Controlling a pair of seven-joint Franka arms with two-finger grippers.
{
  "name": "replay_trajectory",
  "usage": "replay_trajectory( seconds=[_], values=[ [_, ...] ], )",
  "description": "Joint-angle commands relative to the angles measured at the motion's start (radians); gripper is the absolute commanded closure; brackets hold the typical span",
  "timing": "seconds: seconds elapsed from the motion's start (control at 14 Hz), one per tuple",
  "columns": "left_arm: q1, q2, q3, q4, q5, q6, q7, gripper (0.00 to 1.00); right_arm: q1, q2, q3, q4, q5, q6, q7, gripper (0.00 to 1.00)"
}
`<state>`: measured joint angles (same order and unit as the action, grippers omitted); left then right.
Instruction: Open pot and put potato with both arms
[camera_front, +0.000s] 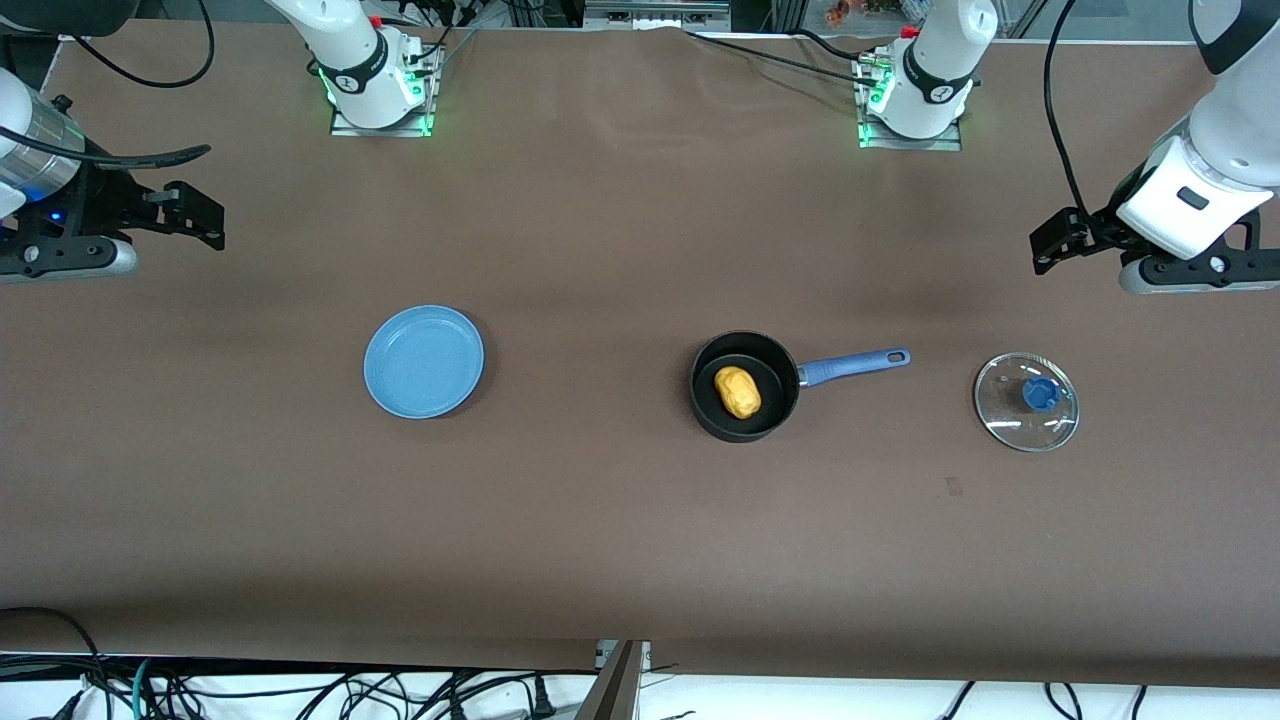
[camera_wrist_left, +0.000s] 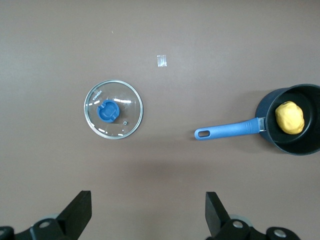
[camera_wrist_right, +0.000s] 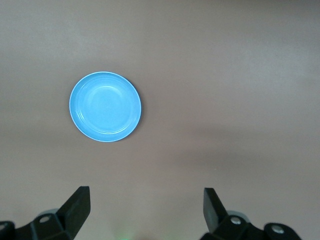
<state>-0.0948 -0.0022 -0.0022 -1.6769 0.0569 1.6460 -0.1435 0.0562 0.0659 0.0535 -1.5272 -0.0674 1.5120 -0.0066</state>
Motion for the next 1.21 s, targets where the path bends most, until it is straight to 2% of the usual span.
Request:
replay_trajectory(
  seconds=[0.0,0.14,1.14],
  values=[
    [-0.011,0.033,0.008,0.078,-0.005,-0.020,-0.001,0.00,-0.006,0.020,0.000,0.039,0.001,-0.004,-0.013,0.00],
    [-0.011,0.044,0.010,0.115,-0.006,-0.021,-0.005,0.00,-0.009,0.020,-0.001,0.039,0.004,-0.006,-0.013,0.00],
    [0.001,0.051,0.013,0.117,-0.025,-0.032,0.001,0.00,-0.004,0.020,0.000,0.039,0.009,-0.009,-0.013,0.00]
  ],
)
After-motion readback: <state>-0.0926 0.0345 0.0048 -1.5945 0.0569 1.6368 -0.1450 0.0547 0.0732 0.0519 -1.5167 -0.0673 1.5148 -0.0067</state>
